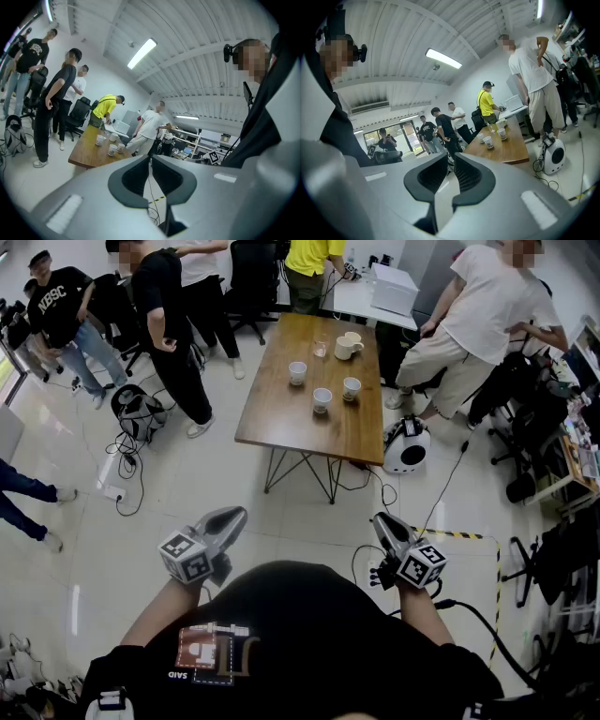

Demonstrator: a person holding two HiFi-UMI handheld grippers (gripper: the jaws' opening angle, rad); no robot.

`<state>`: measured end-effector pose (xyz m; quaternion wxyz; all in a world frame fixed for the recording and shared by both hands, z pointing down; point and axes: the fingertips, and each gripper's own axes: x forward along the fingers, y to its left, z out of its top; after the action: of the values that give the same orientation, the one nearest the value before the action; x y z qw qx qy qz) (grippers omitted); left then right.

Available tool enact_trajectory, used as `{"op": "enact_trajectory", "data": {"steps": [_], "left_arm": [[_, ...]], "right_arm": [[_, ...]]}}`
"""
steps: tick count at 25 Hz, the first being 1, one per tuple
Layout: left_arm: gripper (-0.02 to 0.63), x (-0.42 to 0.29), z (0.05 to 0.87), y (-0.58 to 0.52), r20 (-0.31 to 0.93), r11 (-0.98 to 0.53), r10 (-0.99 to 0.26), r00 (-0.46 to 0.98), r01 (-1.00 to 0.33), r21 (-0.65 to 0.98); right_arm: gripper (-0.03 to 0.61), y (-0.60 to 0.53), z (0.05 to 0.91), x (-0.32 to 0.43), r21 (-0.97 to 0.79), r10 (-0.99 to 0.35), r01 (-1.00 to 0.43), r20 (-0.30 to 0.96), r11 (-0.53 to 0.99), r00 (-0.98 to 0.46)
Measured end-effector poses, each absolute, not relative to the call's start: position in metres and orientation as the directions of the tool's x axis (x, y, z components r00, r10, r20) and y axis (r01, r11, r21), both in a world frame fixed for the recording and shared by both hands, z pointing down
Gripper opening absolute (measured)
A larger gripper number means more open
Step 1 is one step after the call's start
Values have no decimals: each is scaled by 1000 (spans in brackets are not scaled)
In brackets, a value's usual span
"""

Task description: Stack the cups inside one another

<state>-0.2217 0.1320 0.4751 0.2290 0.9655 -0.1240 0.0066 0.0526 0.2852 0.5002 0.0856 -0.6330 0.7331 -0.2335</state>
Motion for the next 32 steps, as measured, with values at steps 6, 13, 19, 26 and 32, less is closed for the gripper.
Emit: {"op": "enact_trajectory", "data": {"steps": [6, 13, 19, 26, 32], "left_arm": [[23, -178, 469, 166, 73, -859, -244, 967, -250, 447], [23, -139, 470, 195, 83, -857, -258, 962, -268, 441], [23, -123, 474, 192, 109, -851, -244, 964, -266, 453], [23, -110, 484, 139, 97, -845, -212, 972, -233, 482], [23, -106, 491, 36, 56, -860, -145, 988, -154, 487]], "right_arm": [[58, 314, 495, 91, -422, -964, -899, 168, 117, -204], [58, 343, 507, 131, -425, -959, -896, 176, 127, -220], [58, 338, 520, 144, -453, -957, -884, 189, 116, -222], [58, 292, 521, 147, -421, -955, -903, 223, 89, -198], [58, 205, 507, 143, -387, -963, -921, 234, 33, -132]]}}
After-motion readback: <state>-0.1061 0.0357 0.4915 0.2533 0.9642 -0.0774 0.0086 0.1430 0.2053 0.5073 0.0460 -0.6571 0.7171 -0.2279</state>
